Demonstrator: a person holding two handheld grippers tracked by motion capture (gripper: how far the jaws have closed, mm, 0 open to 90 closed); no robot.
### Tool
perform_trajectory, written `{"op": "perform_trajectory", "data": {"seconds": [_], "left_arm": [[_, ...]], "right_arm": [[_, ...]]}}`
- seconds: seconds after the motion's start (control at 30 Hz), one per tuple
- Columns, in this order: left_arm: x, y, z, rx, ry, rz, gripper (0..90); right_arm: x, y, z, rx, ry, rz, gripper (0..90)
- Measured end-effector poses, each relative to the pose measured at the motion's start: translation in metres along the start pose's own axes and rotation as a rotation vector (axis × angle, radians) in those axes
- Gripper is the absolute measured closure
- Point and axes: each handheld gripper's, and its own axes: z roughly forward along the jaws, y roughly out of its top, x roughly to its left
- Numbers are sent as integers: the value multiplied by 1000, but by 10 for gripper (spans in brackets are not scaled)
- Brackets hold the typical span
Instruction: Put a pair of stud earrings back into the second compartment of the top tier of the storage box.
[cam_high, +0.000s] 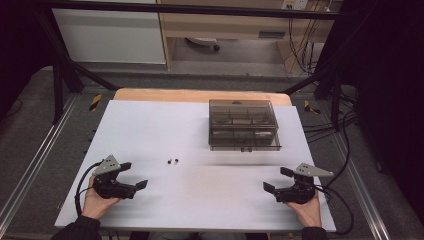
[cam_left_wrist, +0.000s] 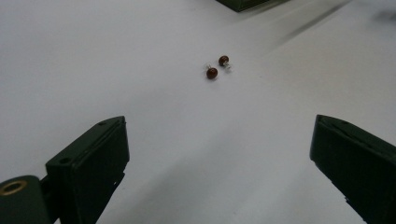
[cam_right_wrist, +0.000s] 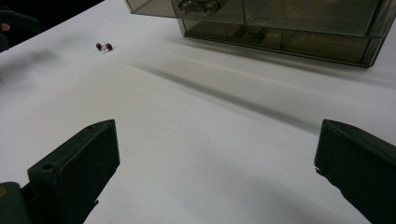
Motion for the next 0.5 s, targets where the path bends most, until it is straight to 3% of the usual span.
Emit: {"op": "perform_trajectory", "data": {"seconds": [0.5], "left_arm": [[-1, 6, 3, -1, 3, -10, 45]], "right_arm": [[0, 0, 1, 10, 3, -8, 6]]}}
